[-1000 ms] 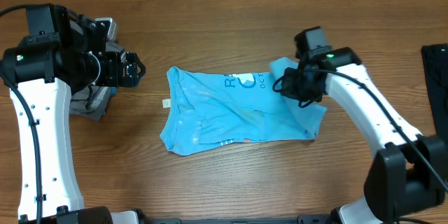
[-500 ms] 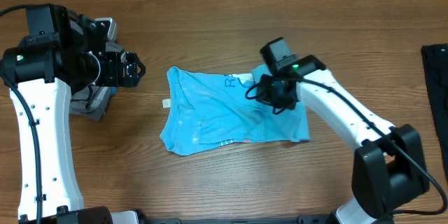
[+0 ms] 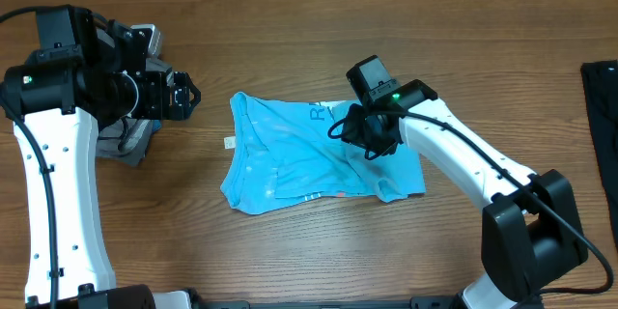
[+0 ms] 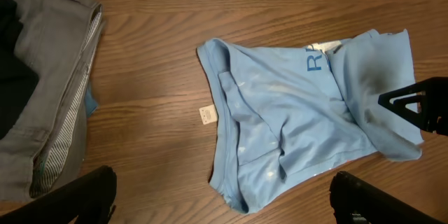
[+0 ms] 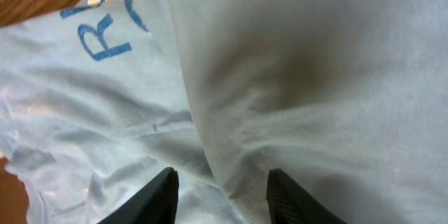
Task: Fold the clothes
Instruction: 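Fold the right end leftward over the shirt with the right gripper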
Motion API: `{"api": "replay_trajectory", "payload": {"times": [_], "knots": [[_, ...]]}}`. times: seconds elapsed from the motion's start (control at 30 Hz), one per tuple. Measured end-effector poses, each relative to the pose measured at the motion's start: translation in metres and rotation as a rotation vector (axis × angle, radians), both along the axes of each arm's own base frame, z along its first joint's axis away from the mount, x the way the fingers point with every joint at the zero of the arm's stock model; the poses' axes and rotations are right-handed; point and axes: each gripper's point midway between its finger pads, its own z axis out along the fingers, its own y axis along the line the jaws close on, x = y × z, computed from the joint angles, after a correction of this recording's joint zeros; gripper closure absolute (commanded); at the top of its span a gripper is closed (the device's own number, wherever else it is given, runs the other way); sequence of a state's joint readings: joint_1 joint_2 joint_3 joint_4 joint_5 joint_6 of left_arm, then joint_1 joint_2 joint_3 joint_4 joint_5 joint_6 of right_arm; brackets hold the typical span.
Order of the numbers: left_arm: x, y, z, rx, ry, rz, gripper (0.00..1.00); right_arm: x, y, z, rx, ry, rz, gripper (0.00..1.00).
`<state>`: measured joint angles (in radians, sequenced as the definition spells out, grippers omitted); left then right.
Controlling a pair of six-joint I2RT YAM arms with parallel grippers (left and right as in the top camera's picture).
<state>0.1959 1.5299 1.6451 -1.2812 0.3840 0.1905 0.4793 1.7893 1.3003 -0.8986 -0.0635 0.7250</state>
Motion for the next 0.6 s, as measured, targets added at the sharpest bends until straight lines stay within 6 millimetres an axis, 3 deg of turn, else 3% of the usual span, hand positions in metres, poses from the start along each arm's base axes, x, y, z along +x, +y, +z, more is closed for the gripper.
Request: {"api": "replay_trajectory", "payload": {"times": [0.1, 0.27, 0.4, 0.47, 0.6], "knots": [[0.000, 0.000, 0.000, 0.000, 0.000, 0.000, 0.00, 0.002, -0.010, 0.006, -0.001, -0.009, 0.023, 0.44], [0.000, 0.000, 0.000, 0.000, 0.000, 0.000, 0.00, -0.011, -0.044, 0.020, -0.044, 0.024, 0.074, 0.39], [0.000, 0.000, 0.000, 0.000, 0.000, 0.000, 0.00, -0.023, -0.052, 0.012, -0.071, 0.063, 0.147, 0.39], [0.000, 0.000, 0.000, 0.000, 0.000, 0.000, 0.00, -0.033, -0.050, 0.002, -0.077, 0.090, 0.184, 0.43], [0.000, 0.000, 0.000, 0.000, 0.000, 0.000, 0.00, -0.051, -0.035, -0.017, -0.055, 0.136, 0.262, 0.70]]}}
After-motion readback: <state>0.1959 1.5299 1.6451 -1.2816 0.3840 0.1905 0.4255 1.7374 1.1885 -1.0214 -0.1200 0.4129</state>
